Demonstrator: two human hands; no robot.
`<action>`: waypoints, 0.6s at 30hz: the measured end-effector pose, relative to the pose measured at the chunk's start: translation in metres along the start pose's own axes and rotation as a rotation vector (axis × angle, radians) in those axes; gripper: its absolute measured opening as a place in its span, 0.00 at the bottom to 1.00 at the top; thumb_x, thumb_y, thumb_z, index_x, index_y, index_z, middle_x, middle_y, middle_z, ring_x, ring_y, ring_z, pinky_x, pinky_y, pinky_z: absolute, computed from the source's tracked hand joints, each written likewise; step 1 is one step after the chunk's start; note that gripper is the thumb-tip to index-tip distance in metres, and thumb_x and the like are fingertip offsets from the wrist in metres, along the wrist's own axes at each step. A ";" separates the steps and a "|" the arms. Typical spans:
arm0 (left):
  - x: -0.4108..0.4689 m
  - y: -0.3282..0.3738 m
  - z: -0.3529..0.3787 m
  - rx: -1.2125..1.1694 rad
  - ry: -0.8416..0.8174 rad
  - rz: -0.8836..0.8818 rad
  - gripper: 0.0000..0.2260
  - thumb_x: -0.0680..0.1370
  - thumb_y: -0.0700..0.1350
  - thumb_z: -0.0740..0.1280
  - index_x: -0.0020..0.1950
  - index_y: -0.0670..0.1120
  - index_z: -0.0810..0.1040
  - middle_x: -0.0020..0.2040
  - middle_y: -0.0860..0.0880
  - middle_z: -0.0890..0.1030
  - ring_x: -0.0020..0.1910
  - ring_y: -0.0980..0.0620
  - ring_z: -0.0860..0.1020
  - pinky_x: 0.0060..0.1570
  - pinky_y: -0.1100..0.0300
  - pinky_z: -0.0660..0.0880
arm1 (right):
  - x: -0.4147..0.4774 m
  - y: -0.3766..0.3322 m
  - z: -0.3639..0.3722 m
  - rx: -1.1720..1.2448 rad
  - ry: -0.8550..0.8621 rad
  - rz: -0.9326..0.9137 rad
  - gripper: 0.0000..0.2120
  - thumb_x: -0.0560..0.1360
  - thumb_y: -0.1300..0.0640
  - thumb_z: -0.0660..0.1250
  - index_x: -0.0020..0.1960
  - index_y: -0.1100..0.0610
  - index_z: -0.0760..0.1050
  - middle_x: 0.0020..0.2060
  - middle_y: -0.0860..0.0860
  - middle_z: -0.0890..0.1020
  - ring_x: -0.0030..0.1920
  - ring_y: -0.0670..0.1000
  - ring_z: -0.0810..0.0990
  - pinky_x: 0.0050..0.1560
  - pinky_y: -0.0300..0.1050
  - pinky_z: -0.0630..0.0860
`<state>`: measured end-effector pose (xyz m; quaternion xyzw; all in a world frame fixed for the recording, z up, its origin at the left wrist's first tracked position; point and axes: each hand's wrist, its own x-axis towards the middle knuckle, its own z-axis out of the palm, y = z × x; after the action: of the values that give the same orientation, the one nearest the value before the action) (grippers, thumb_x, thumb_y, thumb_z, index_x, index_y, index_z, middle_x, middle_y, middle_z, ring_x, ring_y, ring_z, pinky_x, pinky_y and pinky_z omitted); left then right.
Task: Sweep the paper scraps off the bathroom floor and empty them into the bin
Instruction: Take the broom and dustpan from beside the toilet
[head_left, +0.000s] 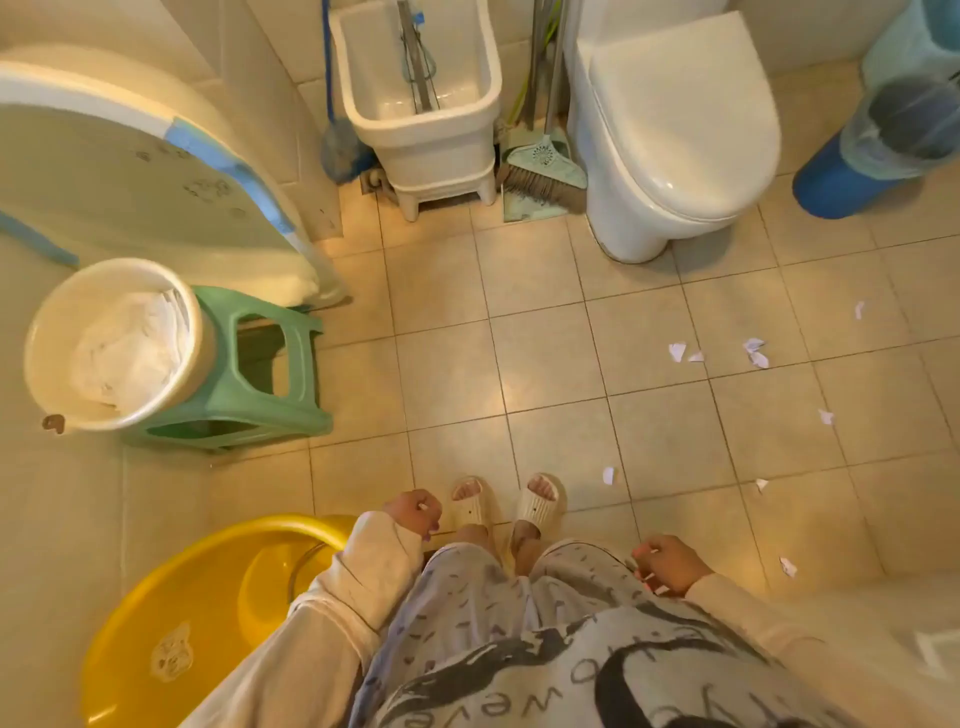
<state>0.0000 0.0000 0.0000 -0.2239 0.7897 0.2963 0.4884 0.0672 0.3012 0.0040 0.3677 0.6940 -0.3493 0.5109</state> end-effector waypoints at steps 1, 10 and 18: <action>0.000 0.001 0.003 -0.019 0.013 0.021 0.08 0.79 0.38 0.60 0.42 0.43 0.77 0.35 0.44 0.80 0.30 0.48 0.75 0.32 0.63 0.69 | 0.005 -0.006 -0.003 -0.035 -0.017 -0.033 0.16 0.78 0.63 0.55 0.32 0.58 0.69 0.31 0.55 0.73 0.29 0.50 0.69 0.30 0.38 0.65; -0.068 -0.014 0.004 -0.250 0.230 -0.039 0.05 0.77 0.43 0.63 0.44 0.49 0.79 0.42 0.45 0.82 0.40 0.45 0.78 0.45 0.56 0.76 | 0.001 -0.123 -0.063 0.198 -0.004 -0.258 0.06 0.78 0.65 0.57 0.52 0.60 0.70 0.34 0.53 0.75 0.31 0.49 0.73 0.31 0.38 0.68; -0.044 0.009 -0.041 -0.161 0.201 -0.138 0.10 0.78 0.37 0.61 0.55 0.43 0.79 0.51 0.40 0.83 0.48 0.45 0.77 0.50 0.59 0.71 | 0.014 -0.195 -0.095 0.270 0.019 -0.312 0.04 0.79 0.64 0.57 0.51 0.59 0.70 0.34 0.52 0.75 0.31 0.49 0.74 0.31 0.38 0.70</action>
<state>-0.0136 -0.0191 0.0561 -0.3447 0.7910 0.3003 0.4066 -0.1480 0.2907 0.0337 0.3243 0.6943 -0.5104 0.3902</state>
